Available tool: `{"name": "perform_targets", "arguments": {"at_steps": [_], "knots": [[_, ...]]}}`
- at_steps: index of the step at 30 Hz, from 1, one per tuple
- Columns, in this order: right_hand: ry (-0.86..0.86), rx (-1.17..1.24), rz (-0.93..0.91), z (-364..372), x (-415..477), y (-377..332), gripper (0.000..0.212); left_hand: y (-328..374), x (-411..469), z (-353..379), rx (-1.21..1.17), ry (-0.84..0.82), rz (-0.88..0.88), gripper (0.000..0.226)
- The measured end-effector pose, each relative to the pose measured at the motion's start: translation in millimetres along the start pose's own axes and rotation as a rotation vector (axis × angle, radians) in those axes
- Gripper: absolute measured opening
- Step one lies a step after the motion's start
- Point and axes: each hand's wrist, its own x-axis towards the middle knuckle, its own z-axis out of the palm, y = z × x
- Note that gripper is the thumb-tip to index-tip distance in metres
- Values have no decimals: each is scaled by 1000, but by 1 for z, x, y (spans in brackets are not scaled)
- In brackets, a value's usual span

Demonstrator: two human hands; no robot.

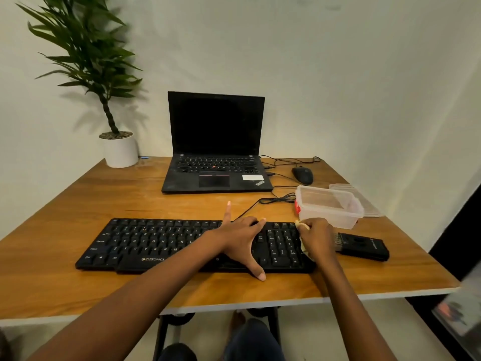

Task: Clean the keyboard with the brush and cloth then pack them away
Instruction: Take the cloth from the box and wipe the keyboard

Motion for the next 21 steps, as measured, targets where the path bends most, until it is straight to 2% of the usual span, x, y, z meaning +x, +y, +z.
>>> {"name": "perform_targets", "arguments": {"at_steps": [5,8,10,16,21], "knots": [[-81,46,40,-10,-12,5,38,-4,2,6,35,54,5,124],[-140,44,28,-27,-49,16,28,-4,2,9,18,66,6,124],[-116,55,36,-28,-52,17,21,-3,3,10,3,68,11,124],[-51,84,107,0,6,-1,25,-3,2,10,-7,51,11,123],[-133,44,105,-2,4,-1,24,-3,2,8,42,78,21,124]]}}
